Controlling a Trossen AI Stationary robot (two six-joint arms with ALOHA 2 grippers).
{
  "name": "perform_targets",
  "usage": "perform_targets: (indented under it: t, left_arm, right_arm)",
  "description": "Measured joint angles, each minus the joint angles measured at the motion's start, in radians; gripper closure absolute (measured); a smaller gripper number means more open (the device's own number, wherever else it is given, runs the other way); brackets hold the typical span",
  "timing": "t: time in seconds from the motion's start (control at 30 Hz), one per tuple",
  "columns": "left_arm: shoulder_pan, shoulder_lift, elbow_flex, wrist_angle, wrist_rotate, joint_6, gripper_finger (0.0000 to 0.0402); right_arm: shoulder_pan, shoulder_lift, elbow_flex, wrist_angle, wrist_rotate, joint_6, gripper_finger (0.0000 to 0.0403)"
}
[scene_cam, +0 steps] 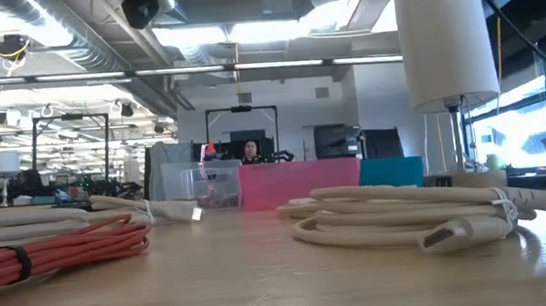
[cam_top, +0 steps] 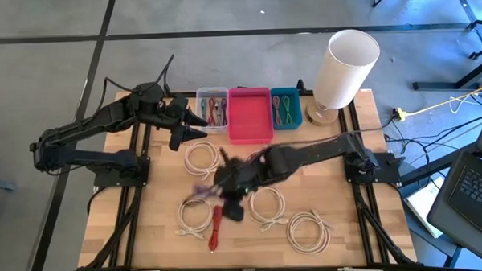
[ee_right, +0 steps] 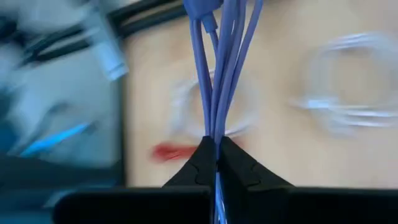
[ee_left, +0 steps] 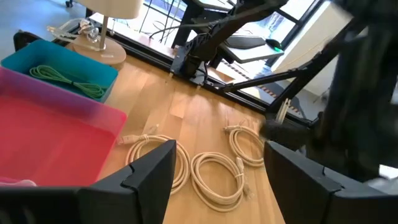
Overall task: Pick & Place USB Port
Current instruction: Put the purple USB cable into the blue bin
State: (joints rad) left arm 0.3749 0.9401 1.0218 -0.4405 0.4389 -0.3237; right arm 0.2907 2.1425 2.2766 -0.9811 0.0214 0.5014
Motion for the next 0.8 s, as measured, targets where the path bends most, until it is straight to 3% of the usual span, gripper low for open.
perform_targets:
  t: [0.07,0.17,0.33,0.8]
  left_arm:
    - [0.000,0.000,0.000,-0.002,0.000,-0.002,0.0167]
    - [0.000,0.000,0.000,-0.005,0.000,-0.006,0.0167]
    - [0.000,0.000,0.000,-0.005,-0.002,-0.014,0.0167]
    - [0.000,0.000,0.000,-0.005,-0.003,-0.014,0.0167]
  right_arm:
    - [-0.024,-0.002,0.081,-0.100,0.130,0.043,0.0402]
    - [-0.083,-0.083,0.026,-0.152,0.281,0.144,0.0402]
    - [-0.213,-0.159,0.036,-0.328,0.401,0.213,0.0402]
    - [-0.616,-0.220,0.037,-0.553,0.264,0.191,0.0403]
